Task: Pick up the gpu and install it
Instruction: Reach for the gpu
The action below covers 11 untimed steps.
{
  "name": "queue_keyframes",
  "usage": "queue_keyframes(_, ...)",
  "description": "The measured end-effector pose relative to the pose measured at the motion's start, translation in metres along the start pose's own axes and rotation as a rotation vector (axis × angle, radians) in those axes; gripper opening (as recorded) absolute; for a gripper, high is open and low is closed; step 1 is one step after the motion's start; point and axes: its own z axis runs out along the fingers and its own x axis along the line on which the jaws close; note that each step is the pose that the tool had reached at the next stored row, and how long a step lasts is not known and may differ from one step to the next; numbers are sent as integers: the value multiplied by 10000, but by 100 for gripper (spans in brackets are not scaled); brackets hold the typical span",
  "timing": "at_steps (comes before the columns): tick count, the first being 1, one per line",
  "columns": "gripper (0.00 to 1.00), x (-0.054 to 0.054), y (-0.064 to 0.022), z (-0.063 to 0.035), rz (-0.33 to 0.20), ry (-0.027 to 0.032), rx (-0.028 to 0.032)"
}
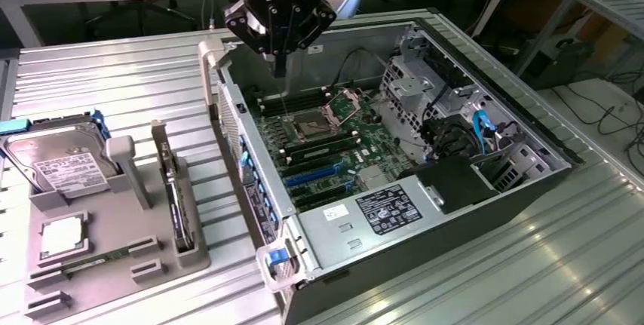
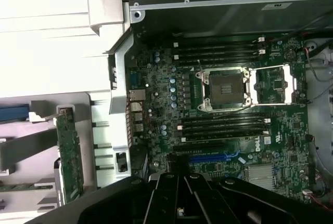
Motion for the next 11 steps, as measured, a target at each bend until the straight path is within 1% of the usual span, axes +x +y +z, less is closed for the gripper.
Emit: queue_keyframes(11,11,136,-16,-4,1,-1,-1)
